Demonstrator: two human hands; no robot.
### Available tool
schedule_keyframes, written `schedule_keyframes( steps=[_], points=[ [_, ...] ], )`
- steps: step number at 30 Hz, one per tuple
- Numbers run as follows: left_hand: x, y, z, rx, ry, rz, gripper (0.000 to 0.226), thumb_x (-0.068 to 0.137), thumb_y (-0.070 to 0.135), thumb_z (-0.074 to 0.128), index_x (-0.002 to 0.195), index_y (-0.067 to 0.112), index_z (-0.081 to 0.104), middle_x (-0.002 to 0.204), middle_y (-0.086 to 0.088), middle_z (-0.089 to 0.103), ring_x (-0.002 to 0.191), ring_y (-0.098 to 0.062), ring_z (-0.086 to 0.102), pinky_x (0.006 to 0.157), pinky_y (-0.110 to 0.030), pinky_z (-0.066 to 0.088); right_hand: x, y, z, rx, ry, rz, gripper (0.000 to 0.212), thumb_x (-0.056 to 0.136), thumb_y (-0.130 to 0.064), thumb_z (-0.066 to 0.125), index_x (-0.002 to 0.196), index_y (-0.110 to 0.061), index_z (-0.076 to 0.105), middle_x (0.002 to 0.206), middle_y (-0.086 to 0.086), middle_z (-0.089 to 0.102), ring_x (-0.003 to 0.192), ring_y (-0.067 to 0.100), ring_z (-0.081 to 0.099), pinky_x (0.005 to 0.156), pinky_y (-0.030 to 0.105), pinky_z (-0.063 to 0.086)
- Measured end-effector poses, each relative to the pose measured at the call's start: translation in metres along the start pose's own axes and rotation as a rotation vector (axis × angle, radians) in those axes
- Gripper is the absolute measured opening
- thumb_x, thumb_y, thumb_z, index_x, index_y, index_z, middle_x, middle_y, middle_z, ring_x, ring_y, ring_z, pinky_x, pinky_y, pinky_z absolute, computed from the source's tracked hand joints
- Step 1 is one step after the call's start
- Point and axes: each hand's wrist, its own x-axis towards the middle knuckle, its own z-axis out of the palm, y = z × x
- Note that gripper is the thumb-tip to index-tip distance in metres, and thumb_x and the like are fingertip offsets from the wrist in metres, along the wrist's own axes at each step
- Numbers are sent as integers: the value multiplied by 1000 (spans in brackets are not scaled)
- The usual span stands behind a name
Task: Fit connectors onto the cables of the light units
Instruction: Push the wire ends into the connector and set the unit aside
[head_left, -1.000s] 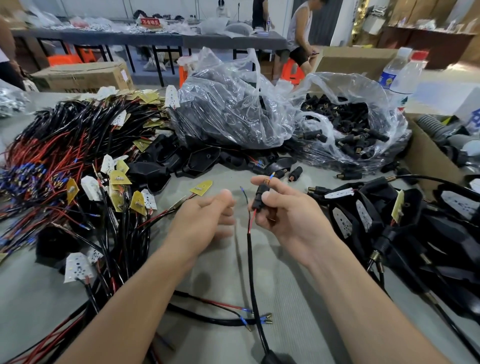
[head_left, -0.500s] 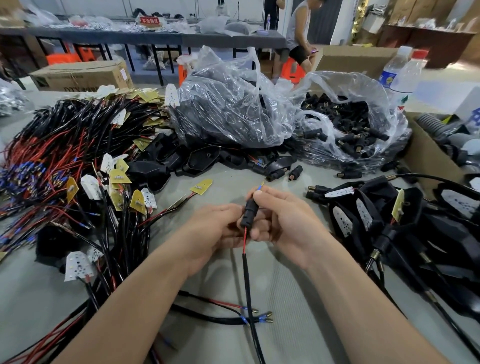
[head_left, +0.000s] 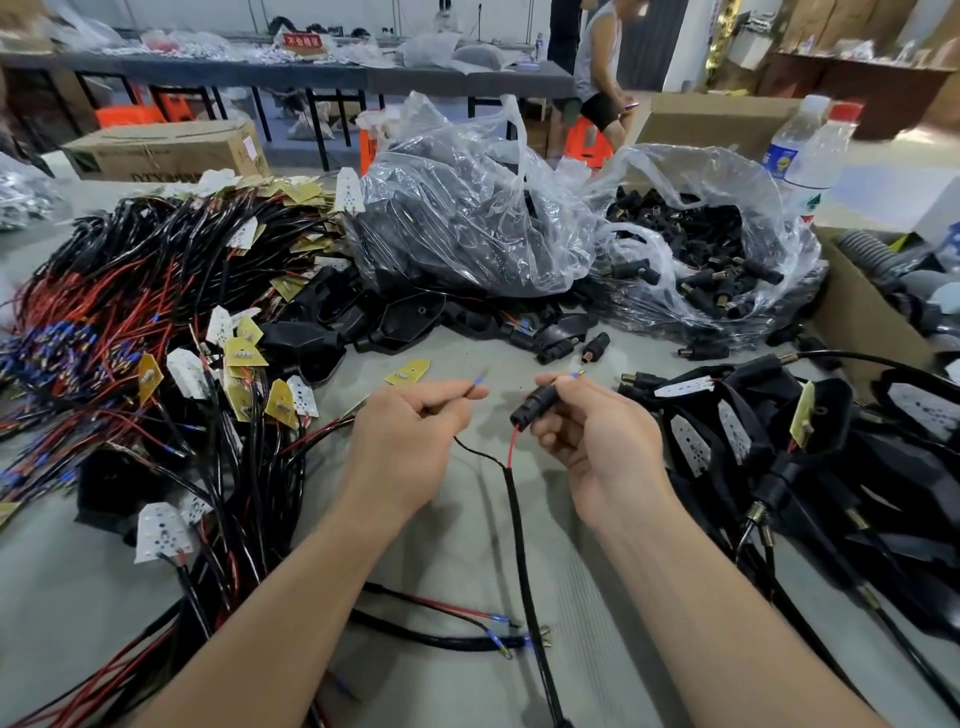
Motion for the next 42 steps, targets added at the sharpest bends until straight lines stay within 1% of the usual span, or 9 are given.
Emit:
schedule_keyframes(
  steps=[3, 5, 10, 12, 21, 26, 30, 34, 42],
  points=[
    [-7, 4, 1, 304, -21, 245, 29, 89, 16, 64, 101, 36, 81, 72, 17, 63, 71, -4, 55, 61, -13, 36, 1, 0, -2, 7, 64, -49, 23, 97, -2, 55, 85, -6, 74, 63, 9, 66, 43, 13, 52, 45, 20, 42],
    [-9, 7, 3, 371, -39, 298, 28, 90, 13, 67, 101, 34, 82, 68, 7, 63, 77, -9, 54, 65, -17, 38, 2, 0, -3, 10, 100, -70, 24, 96, -1, 55, 83, -6, 74, 61, 9, 64, 42, 13, 51, 44, 21, 41],
    [-13, 11, 3, 393, -69, 282, 15, 90, 25, 67, 88, 26, 81, 69, 1, 62, 83, -15, 52, 74, -29, 40, 3, -3, -5, 8, 139, -76, 21, 98, -3, 55, 86, -6, 73, 61, 9, 66, 43, 14, 56, 43, 21, 44],
    [-13, 11, 4, 421, -70, 272, 26, 87, 33, 63, 76, 13, 74, 67, -4, 60, 81, -18, 50, 72, -35, 39, 2, -3, -3, 8, 134, -72, 19, 98, -4, 57, 88, -6, 72, 64, 9, 69, 44, 14, 58, 44, 20, 45],
    [-12, 9, 3, 460, -33, 241, 38, 89, 29, 73, 62, 6, 62, 60, -6, 51, 79, -19, 46, 67, -31, 37, -3, -4, 0, -38, 32, -77, 18, 99, -6, 58, 90, -7, 72, 72, 11, 74, 51, 18, 65, 54, 24, 55],
    [-10, 3, 1, 431, -25, 235, 34, 85, 35, 68, 62, 10, 64, 59, -4, 52, 67, -15, 47, 62, -28, 36, -3, -3, 2, -196, -37, -150, 18, 97, -3, 59, 87, -6, 74, 71, 9, 74, 55, 20, 69, 55, 24, 56],
    [-7, 1, -2, 313, -39, 126, 30, 86, 45, 65, 69, 21, 72, 55, -3, 58, 50, -7, 44, 50, -25, 37, -3, -5, 0, -90, -90, -73, 17, 99, -2, 57, 89, -5, 71, 78, 14, 76, 59, 21, 72, 56, 24, 57],
    [-5, 6, -6, 164, -40, 33, 18, 89, 36, 74, 76, 47, 78, 71, 23, 73, 70, 9, 66, 63, -4, 44, -1, -5, -2, -16, -59, -54, 17, 101, -4, 56, 91, -6, 70, 77, 14, 76, 58, 19, 72, 55, 24, 57],
    [-6, 6, -5, 206, -45, -1, 10, 80, 38, 74, 71, 42, 77, 66, 7, 74, 68, -15, 69, 68, -34, 54, -2, -2, 0, -38, -46, -56, 15, 98, -3, 60, 88, -5, 70, 74, 11, 75, 56, 19, 70, 54, 23, 55]
  ],
)
